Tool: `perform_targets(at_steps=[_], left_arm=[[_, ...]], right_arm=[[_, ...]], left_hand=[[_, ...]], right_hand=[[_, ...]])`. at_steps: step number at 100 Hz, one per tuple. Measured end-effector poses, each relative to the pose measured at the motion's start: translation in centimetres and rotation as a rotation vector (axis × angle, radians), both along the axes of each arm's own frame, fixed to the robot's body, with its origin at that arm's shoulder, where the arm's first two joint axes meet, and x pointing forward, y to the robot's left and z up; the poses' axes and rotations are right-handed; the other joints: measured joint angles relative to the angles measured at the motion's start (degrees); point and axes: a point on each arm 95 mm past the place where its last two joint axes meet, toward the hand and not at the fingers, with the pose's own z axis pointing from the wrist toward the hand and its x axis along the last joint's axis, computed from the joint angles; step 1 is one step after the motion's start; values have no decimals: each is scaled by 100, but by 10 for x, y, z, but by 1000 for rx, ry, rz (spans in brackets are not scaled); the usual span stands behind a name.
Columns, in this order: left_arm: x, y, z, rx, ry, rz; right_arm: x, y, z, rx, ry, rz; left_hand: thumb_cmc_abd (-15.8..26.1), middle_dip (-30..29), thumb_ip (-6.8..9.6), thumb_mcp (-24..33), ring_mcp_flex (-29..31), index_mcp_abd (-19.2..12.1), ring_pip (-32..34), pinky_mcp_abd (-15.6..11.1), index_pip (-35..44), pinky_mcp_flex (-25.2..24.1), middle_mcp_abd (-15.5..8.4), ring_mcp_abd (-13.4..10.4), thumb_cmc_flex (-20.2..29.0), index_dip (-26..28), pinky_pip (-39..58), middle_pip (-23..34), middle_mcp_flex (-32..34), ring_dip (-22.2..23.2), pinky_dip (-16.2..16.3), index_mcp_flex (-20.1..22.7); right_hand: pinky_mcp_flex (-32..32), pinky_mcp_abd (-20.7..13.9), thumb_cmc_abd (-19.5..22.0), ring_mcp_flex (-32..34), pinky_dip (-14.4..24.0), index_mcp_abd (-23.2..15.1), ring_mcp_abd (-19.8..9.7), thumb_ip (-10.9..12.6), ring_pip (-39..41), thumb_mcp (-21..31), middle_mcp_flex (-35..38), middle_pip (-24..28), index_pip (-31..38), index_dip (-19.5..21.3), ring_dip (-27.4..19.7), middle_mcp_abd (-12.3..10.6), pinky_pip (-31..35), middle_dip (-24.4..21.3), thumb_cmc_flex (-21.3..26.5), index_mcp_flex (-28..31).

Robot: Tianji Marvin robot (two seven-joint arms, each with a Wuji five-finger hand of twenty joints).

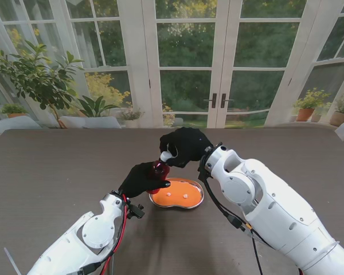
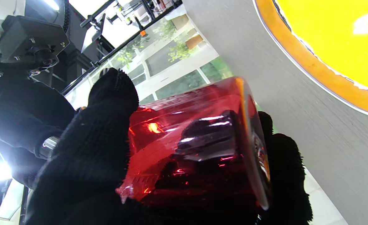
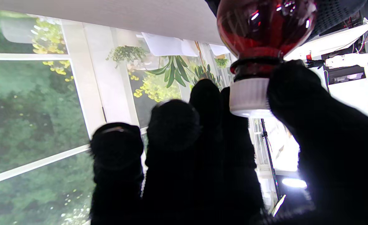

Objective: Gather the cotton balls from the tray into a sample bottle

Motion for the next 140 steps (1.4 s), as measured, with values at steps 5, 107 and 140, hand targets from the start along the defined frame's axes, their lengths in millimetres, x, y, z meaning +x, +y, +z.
perform_targets(at_steps=[5, 107, 140], left_arm=[[0, 0, 0, -1, 0, 1], [1, -1, 2, -1, -1, 2], [0, 3, 4, 4, -15, 17]], right_arm=[[0, 0, 0, 2, 0, -1], [3, -18, 8, 52, 10, -71], [12, -42, 14, 39, -1, -213]], left_hand=[[0, 0, 0, -5, 0, 0, 0, 0, 0, -8, 0, 0, 0, 0, 0, 0, 1, 0, 0, 3], [0, 0, 0, -26, 0, 0, -2, 5, -2, -23, 3, 2, 0, 4, 0, -2, 20, 0, 0, 21], [0, 0, 0, -26, 0, 0, -3, 5, -3, -23, 3, 2, 0, 7, 0, -2, 19, 0, 0, 21]], right_hand=[[32, 0, 15, 64, 0, 0, 0, 0, 57, -1, 51, 57, 0, 0, 1, -7, 0, 0, 0, 1], [66, -4, 213, 64, -69, 0, 0, -3, 183, -70, 52, 141, 1, -1, 2, -37, 0, 14, -84, 1], [66, -4, 217, 64, -69, 0, 0, -4, 185, -70, 52, 143, 1, -1, 2, -37, 1, 14, -85, 1]])
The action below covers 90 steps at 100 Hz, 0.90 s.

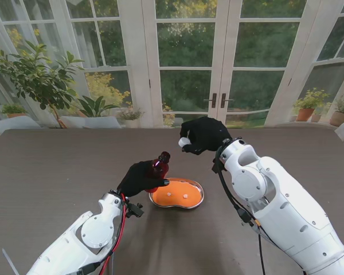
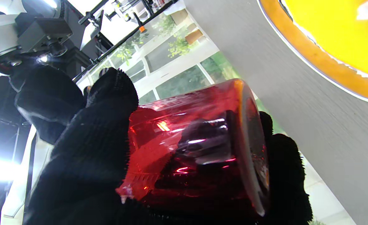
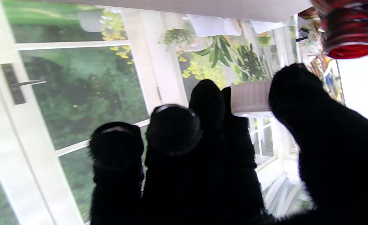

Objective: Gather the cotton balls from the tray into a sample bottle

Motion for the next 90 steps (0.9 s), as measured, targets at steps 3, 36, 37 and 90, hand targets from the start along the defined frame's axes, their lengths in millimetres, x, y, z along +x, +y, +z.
perform_targets(at_steps=[3, 36, 37, 90], left_arm=[[0, 1, 1, 0, -3, 4], [-1, 7, 4, 2, -12, 24], [-1, 7, 4, 2, -12, 24], [-3, 13, 8, 19, -12, 37]], right_arm=[[1, -3, 0, -10, -1, -10], [19, -39, -33, -124, 54, -111], [19, -40, -34, -128, 56, -114], [37, -77, -114, -275, 161, -180]], left_hand=[[0, 0, 0, 0, 0, 0, 0, 0, 0, 0, 0, 0, 0, 0, 0, 0, 0, 0, 0, 0], [0, 0, 0, 0, 0, 0, 0, 0, 0, 0, 0, 0, 0, 0, 0, 0, 1, 0, 0, 1], [0, 0, 0, 0, 0, 0, 0, 0, 0, 0, 0, 0, 0, 0, 0, 0, 1, 0, 0, 1], [0, 0, 0, 0, 0, 0, 0, 1, 0, -1, 0, 0, 0, 0, 0, 0, 2, 0, 0, 1]], right_hand=[[0, 0, 0, 0, 0, 0, 0, 0, 0, 0, 0, 0, 0, 0, 0, 0, 1, 0, 0, 0], [-75, 0, 2, 0, 0, 0, 1, -1, -89, -7, 0, 1, 0, 0, -6, 0, 2, 1, 0, 0], [-76, 0, 2, 0, 0, 0, 1, -1, -90, -7, 0, 1, 0, 0, -6, 0, 2, 1, 0, 0], [-95, 0, 2, 0, 0, 0, 4, -1, -310, -8, 0, 2, 0, 0, -41, 0, 2, 1, 0, 0]])
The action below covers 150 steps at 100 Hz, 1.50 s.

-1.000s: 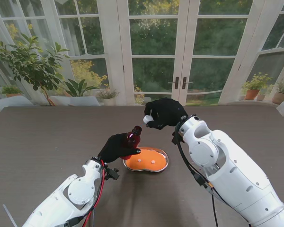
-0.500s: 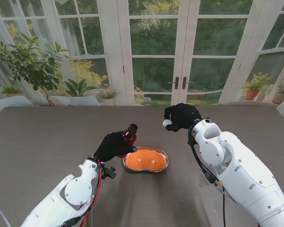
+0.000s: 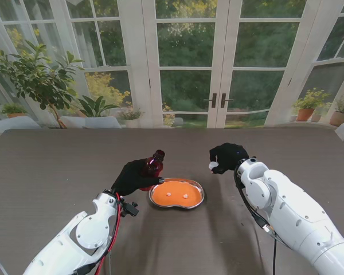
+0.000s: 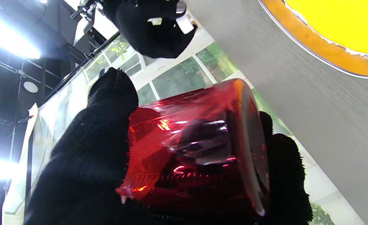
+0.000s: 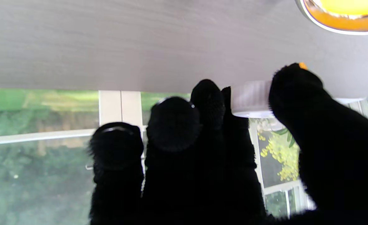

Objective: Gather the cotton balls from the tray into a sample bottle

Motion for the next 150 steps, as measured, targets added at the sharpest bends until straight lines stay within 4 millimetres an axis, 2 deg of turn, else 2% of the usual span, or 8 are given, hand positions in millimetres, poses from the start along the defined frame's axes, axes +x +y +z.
perform_targets(at_steps=[56, 76, 98, 106, 111, 116, 120, 150], left_arm=[[-2, 3, 1, 9, 10, 5], [-2, 3, 0, 9, 13, 3], [-2, 2, 0, 8, 16, 0], [-2, 2, 0, 7, 17, -1], [-2, 2, 0, 7, 18, -1], [-2, 2, 0, 7, 19, -1], [-2, 1, -1, 7, 20, -2], [-2, 1, -1, 8, 21, -5]], right_arm=[[4, -21, -57, -131, 77, 5], [3, -24, -64, -150, 92, 7], [3, -22, -67, -175, 95, 17], [3, -21, -68, -185, 94, 24], [3, -20, -68, -191, 93, 28], [3, -19, -68, -195, 93, 30], [3, -19, -68, -197, 94, 32], [6, -19, -69, -208, 102, 37]], left_hand=[[0, 0, 0, 0, 0, 0, -4, 0, 0, 0, 0, 1, 0, 0, 0, -3, 7, 0, 0, 3], [0, 0, 0, 0, 0, 0, -5, 1, 0, 0, 0, 1, 0, 0, 0, -3, 10, 0, 0, 5], [0, 0, 0, 0, 0, 0, -6, 2, 0, 0, 0, 2, 0, 0, 0, -4, 11, 0, 0, 6], [0, 0, 0, -1, 0, 0, -6, 3, 0, 0, 0, 2, 0, 0, 0, -4, 11, 0, 0, 7], [0, 0, 0, 0, 0, 0, -6, 2, 0, 0, 0, 2, 0, 0, 0, -4, 11, 0, 0, 7], [0, 0, 0, -1, 0, 0, -6, 3, 0, 0, 0, 2, 0, 0, 0, -4, 11, 0, 0, 7], [0, 0, 0, -1, 0, 0, -6, 3, 0, 0, 0, 2, 0, 0, 0, -4, 11, 0, 0, 7], [0, 0, 0, -1, 0, 0, -6, 3, 0, 0, 0, 3, 0, 0, 0, -4, 12, 0, 0, 8]], right_hand=[[-49, 0, 0, 0, -24, 0, 1, -49, -132, 0, -17, 1, 1, 0, -8, 0, 1, 0, 0, 0], [-134, 0, -3, 0, -85, 0, 1, -51, -351, 0, -228, 2, 1, 0, -59, 0, 1, 0, 0, -15], [-164, -6, -216, 0, -87, 0, 0, -52, -541, 141, -491, 73, 116, 39, -60, 5, 1, 0, -120, -15], [-207, -9, -217, 0, -88, 0, -3, -42, -560, 198, -546, 138, 158, 307, -61, 5, 1, -5, -268, -14], [-212, -13, -217, 0, -88, 18, -5, 170, -587, 205, -624, 149, 112, 529, -61, 6, 1, -29, -337, -12], [-254, -18, -221, 0, -88, 53, -6, 551, -617, 252, -726, 210, -74, 1123, -61, 8, 1, -178, -468, -10], [-273, -18, -271, 0, -88, 60, -7, 676, -622, 253, -778, 214, -78, 1315, -61, 11, 1, -229, -505, -9], [-370, -91, -494, -7, -88, 56, -15, 684, -629, 323, -999, 228, 142, 1617, -61, 19, 1, -263, -616, -175]])
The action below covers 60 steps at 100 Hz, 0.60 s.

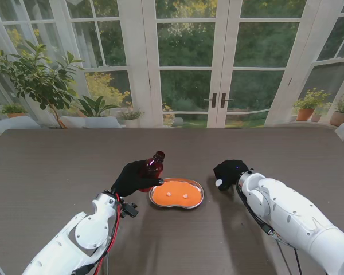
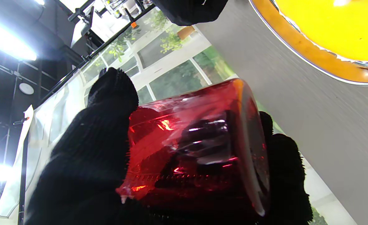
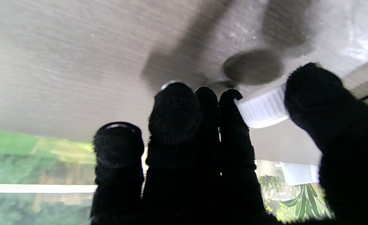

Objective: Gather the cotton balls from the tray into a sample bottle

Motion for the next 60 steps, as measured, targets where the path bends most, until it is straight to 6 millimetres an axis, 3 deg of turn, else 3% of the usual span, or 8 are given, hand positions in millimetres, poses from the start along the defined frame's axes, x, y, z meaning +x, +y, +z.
perform_targets(at_steps=[44, 60], left_arm=[[0, -1, -1, 0, 3, -5], [0, -1, -1, 0, 4, -5]], right_arm=[[2, -4, 2, -7, 12, -13], [4, -9, 8, 6, -7, -38]], left_hand=[[0, 0, 0, 0, 0, 0, 0, 1, 0, -1, 0, 0, 0, 0, 0, 0, 0, 0, 0, 1], [0, 0, 0, 0, 0, 0, 0, 1, 0, -1, 0, 0, 0, 0, 0, -1, 0, 0, 0, 1]], right_hand=[[-149, -4, -5, -158, 0, 50, -59, 1, -58, 4, -203, 1, -105, 59, -1, 12, -13, -33, -220, -204], [-193, -5, 244, -229, -1, 128, -60, 1, -68, 5, -203, 1, -746, -154, -1, 18, -18, -67, -421, -378]])
